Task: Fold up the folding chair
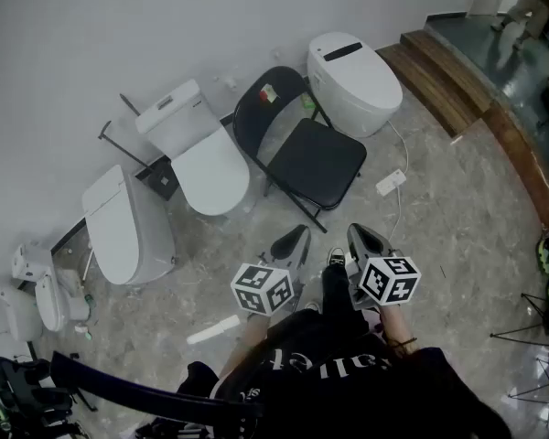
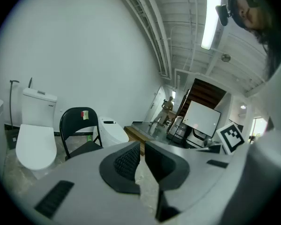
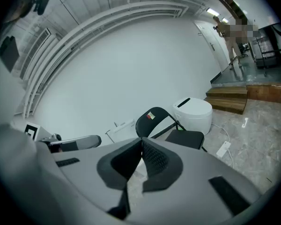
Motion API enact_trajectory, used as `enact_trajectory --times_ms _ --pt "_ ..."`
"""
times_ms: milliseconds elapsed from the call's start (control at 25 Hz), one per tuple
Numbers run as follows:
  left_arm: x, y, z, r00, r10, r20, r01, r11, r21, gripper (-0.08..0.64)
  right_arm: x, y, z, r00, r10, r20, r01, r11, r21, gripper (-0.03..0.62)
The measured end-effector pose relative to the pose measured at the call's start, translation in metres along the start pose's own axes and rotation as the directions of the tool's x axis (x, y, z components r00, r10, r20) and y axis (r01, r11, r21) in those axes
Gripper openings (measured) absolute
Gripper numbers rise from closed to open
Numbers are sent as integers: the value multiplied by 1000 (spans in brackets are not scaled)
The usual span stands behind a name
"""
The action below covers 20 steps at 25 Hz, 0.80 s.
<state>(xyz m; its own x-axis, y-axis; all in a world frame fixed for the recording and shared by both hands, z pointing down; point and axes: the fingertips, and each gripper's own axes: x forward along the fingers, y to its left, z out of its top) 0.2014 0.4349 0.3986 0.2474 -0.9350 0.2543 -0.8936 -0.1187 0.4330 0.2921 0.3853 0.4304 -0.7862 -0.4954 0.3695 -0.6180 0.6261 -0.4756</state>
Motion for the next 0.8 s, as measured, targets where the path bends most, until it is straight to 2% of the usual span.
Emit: enact_trajectory --times_ms 160,480,800 --pt "47 8 16 1000 -20 0 20 1000 -11 28 34 -31 29 1000 4 -13 -4 1000 -12 12" --pt "147 40 62 1000 -1 -1 1 1000 -10 28 112 -76 95 998 50 -37 -51 998 -24 12" --pt "195 80 93 999 40 4 -40 998 -50 12 172 -96 118 992 88 -95 -90 996 -12 12"
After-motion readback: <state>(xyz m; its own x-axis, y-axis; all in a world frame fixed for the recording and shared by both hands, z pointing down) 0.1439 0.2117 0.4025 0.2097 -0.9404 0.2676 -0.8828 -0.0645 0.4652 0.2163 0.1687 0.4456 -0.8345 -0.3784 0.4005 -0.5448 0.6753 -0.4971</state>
